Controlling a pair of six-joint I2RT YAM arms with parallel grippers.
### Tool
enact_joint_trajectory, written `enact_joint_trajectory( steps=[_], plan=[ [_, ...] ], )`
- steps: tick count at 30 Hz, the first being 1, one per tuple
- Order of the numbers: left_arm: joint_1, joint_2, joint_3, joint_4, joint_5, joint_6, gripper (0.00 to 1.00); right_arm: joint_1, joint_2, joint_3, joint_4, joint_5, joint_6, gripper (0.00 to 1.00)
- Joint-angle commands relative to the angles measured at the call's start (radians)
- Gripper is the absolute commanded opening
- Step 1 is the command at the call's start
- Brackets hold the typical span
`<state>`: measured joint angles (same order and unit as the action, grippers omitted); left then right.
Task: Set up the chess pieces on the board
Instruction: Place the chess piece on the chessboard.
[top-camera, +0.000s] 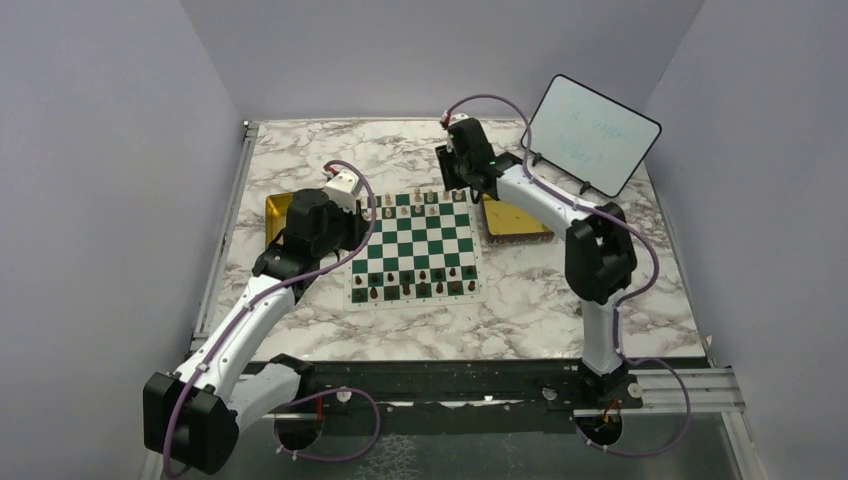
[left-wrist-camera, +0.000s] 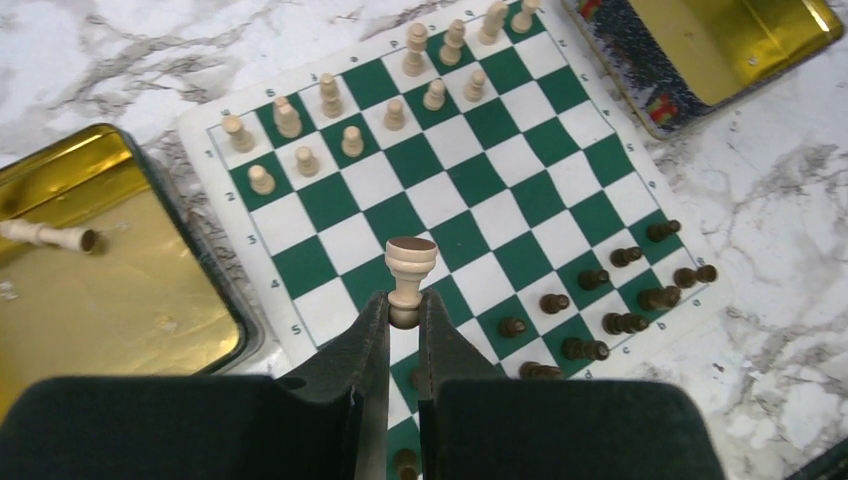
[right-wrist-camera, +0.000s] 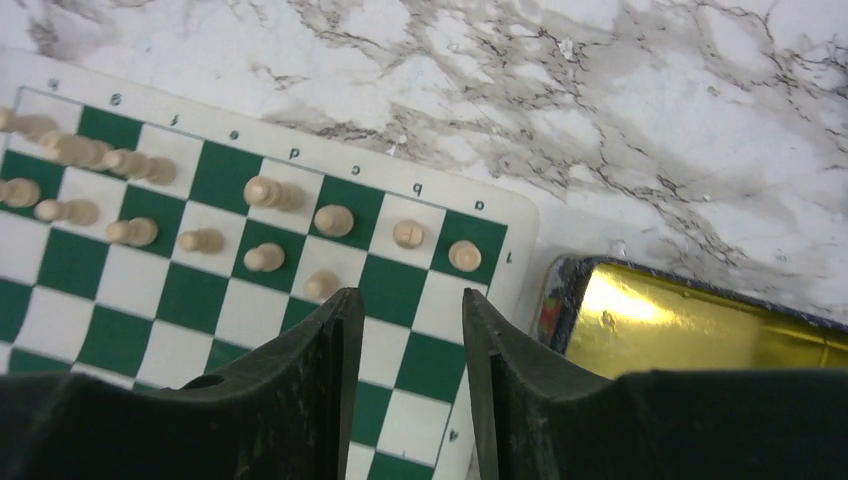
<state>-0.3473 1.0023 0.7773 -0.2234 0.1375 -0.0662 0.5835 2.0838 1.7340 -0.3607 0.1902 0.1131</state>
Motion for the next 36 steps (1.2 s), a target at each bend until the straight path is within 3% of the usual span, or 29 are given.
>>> enact_joint_trajectory(
  steps=[1,6,9,13,19,24,36],
  plan=[
    [-0.001,0.033,0.033,0.047,0.160,-0.070,0.08,0.007,-0.181,-0.091,0.015,-0.111,0.000,0.46],
    [-0.001,0.104,0.087,0.012,0.279,-0.173,0.08,0.007,-0.335,-0.277,0.151,-0.362,-0.006,0.46],
    [-0.001,0.156,0.124,-0.020,0.374,-0.225,0.08,0.007,-0.417,-0.422,0.315,-0.544,-0.068,0.46],
    [-0.001,0.205,0.158,-0.037,0.512,-0.299,0.09,0.016,-0.521,-0.603,0.515,-0.739,-0.252,0.46],
    [-0.001,0.234,0.177,-0.037,0.641,-0.360,0.09,0.021,-0.651,-0.772,0.628,-0.982,-0.565,0.46],
    [-0.001,0.258,0.192,-0.037,0.701,-0.379,0.09,0.025,-0.702,-0.836,0.614,-1.048,-0.815,0.53],
    [-0.001,0.319,0.208,-0.039,0.808,-0.394,0.10,0.067,-0.662,-0.768,0.454,-1.078,-1.101,0.55]
  ],
)
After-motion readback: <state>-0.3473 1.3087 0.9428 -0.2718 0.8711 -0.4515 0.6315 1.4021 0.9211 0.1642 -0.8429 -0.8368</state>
